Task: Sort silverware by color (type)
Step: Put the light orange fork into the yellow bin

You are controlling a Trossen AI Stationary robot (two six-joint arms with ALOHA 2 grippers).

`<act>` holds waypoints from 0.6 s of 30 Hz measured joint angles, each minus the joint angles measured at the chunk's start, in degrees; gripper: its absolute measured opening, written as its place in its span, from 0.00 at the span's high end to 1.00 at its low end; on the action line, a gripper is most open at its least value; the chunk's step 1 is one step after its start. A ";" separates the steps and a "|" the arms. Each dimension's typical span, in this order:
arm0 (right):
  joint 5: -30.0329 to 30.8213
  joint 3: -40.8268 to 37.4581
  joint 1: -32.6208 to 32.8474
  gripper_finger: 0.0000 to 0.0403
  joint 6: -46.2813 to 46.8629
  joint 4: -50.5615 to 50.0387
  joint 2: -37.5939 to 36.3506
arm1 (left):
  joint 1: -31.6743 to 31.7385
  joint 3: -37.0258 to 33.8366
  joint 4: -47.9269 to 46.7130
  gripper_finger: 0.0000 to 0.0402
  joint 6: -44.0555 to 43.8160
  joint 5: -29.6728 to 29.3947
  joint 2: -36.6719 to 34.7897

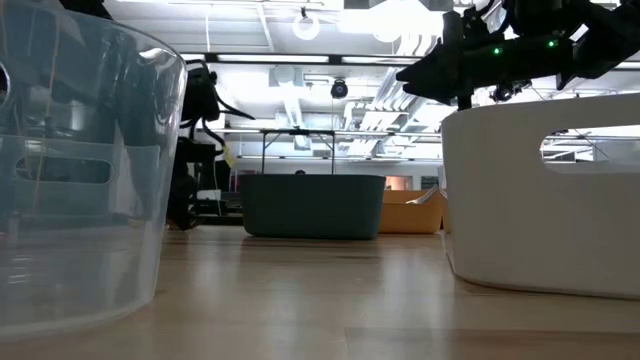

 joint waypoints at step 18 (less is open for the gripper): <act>0.02 0.00 -0.04 0.66 -1.49 0.38 -0.02 | 5.29 0.02 0.64 0.56 -3.08 1.50 -0.04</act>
